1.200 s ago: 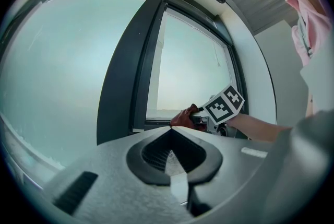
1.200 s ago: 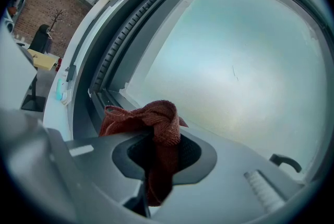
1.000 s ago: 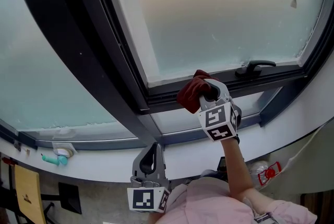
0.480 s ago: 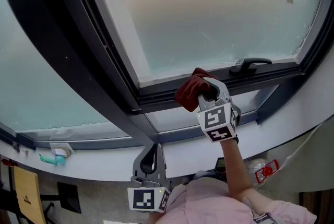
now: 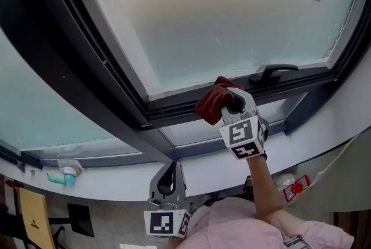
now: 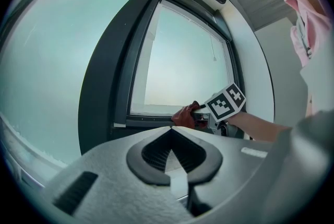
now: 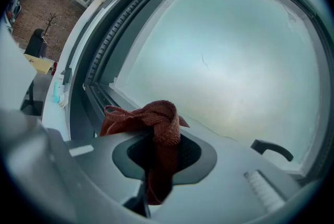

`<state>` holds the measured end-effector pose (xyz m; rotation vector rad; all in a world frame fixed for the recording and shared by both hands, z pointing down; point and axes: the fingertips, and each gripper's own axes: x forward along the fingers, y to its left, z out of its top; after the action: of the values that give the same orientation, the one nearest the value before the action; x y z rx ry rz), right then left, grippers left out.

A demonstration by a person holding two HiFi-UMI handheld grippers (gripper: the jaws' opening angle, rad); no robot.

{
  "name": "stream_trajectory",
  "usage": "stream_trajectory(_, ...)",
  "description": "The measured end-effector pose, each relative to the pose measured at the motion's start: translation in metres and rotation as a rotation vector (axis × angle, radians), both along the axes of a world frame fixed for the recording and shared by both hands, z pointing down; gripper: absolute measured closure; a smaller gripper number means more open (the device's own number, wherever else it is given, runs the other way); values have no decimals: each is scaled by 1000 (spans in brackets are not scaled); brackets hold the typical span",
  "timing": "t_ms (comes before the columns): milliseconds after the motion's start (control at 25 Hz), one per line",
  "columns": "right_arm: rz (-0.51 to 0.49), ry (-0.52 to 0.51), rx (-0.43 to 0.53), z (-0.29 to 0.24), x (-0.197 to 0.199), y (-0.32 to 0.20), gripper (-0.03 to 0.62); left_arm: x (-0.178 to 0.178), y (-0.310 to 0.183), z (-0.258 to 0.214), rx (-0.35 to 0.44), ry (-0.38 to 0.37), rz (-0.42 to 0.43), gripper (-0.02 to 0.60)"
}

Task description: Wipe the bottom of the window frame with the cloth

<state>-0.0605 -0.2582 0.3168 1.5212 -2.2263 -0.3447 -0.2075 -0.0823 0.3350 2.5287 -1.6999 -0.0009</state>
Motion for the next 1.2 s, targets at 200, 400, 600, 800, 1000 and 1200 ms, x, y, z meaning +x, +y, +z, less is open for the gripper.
stream_trajectory(200, 23, -7, -4, 1, 14, 1, 526, 2, 1, -2, 2, -3, -5, 586)
stream_trajectory(400, 35, -13, -9, 2, 23, 1, 526, 5, 4, -1, -1, 1, -1, 586)
stream_trajectory(600, 48, -13, -9, 3, 33, 1, 526, 9, 8, 0, -1, 4, -1, 586)
stream_trajectory(800, 66, -25, -7, 3, 44, 0, 526, 9, 12, 0, 2, 4, -11, 586)
stream_trajectory(1000, 87, -46, -11, 3, 57, -1, 526, 9, 14, 0, -2, 2, -22, 586)
stream_trajectory(1200, 102, -54, -12, 4, 66, -2, 526, 11, 14, 0, 1, 1, -22, 586)
